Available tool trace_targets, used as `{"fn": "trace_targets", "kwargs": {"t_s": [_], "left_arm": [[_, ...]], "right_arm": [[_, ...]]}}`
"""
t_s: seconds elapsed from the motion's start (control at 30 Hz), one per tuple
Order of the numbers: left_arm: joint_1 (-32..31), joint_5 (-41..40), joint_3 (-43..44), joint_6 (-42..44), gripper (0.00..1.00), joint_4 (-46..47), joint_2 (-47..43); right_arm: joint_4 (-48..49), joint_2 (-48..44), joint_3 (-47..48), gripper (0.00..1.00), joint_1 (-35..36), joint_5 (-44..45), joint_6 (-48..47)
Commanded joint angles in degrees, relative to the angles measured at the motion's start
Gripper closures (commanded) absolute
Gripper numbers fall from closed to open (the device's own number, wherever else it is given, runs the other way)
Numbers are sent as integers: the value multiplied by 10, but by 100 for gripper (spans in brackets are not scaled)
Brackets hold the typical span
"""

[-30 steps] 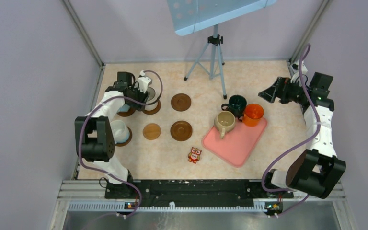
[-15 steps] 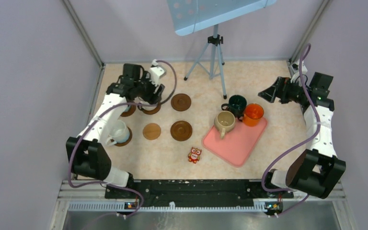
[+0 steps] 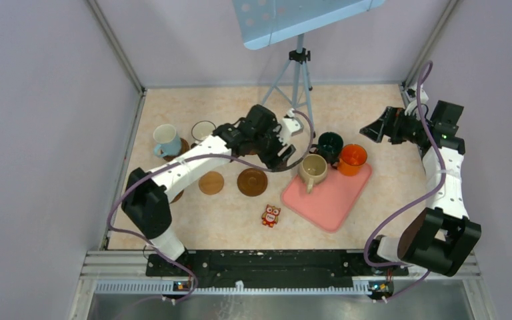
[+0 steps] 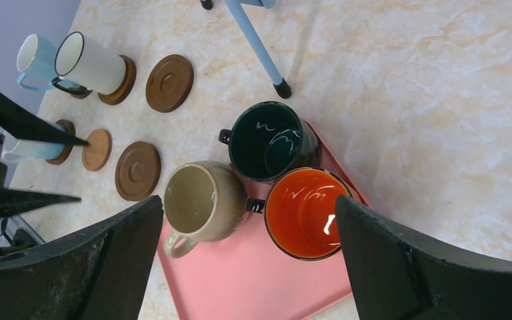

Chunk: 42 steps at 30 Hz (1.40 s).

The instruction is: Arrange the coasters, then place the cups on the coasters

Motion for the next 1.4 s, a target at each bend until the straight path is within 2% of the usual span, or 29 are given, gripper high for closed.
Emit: {"fn": "trace_targets", "kwargs": {"t_s": [0.0,0.1,0.37,0.53,0.73,0.97,1.2,1.37], "left_arm": [[-64,-13,25,-67,25,12,30],[-100,-37,23,-114,24,23,49],[-180,-173,45,-217,21,43,99],[-204,-216,64,-243,22,63,133],[-208,-268,120,-258,24,32,194],[-205,-314,165,-271,31,-10,241],[-194,-291,108,-248,49,25,205],[-180,-256,113,-230,54,34,207]], "right_arm": [[15,5,2,1,-6,2,0],[15,7,2,1,-6,3,0],[15,7,1,1,-6,7,1],[15,9,0,1,-6,7,0],[13,8,-1,1,-6,5,-4],[11,7,-2,1,-7,6,-8],[10,7,-2,1,-7,1,-7],[10,7,-2,1,-7,0,-7]]}}
